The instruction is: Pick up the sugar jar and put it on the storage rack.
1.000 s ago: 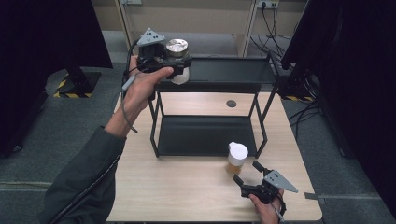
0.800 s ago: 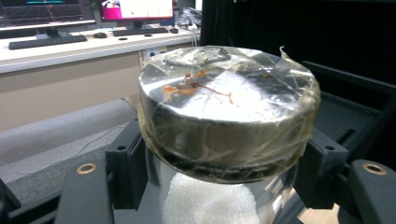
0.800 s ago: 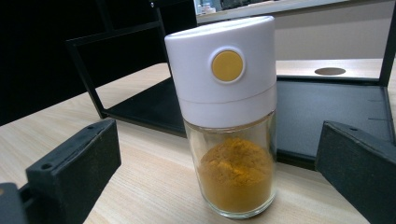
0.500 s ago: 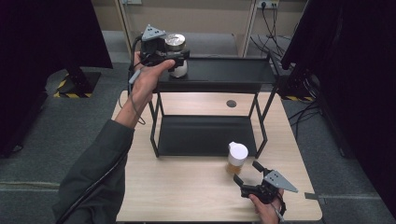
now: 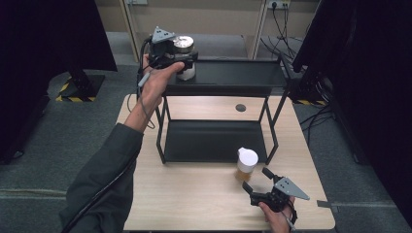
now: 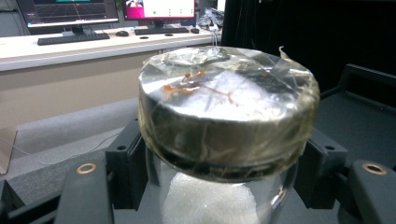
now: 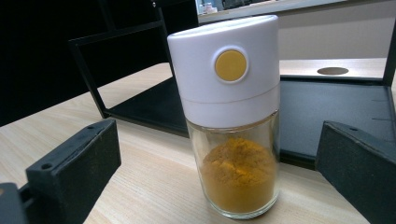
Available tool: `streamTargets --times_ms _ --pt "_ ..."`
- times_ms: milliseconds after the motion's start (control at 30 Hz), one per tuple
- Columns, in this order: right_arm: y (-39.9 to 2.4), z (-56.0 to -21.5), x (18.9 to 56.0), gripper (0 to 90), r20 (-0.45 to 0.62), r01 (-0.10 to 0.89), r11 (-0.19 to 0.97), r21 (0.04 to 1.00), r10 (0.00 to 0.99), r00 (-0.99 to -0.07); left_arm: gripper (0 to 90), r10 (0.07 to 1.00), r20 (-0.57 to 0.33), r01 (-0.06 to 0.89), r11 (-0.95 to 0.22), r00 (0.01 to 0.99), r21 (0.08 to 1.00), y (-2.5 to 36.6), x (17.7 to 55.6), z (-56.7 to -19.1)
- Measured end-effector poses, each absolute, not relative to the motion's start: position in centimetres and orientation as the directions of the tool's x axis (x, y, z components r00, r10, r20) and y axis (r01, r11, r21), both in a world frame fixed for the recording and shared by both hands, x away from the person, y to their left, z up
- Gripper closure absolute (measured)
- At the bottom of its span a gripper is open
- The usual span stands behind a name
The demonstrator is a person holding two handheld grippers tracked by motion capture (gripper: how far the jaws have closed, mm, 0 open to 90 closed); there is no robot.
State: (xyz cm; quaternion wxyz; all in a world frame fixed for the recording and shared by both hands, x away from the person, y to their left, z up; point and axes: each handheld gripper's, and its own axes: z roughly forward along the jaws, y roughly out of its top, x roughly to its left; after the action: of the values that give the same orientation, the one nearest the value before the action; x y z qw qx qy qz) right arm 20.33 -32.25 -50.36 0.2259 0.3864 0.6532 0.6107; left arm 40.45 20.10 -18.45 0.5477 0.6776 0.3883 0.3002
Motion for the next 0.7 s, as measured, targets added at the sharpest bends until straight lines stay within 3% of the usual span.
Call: streamTargets --times_ms 267,533,700 --pt "-32.2 -50.4 20.4 0.5 0.180 0.231 -0.045 0.972 0.778 -0.602 30.6 0.863 0.004 0.175 -0.107 0.505 0.979 19.6 40.3 -18.9" --pt "-32.3 -50.4 20.4 0.5 0.186 0.236 -0.049 0.971 0.775 -0.604 2.4 0.886 -0.003 0.171 -0.086 0.464 0.982 19.1 39.7 -19.0" --pt "-32.2 -50.4 20.5 0.5 0.185 0.237 -0.047 0.970 0.775 -0.604 0.2 0.881 -0.011 0.167 -0.078 0.473 0.983 19.5 39.3 -19.0"
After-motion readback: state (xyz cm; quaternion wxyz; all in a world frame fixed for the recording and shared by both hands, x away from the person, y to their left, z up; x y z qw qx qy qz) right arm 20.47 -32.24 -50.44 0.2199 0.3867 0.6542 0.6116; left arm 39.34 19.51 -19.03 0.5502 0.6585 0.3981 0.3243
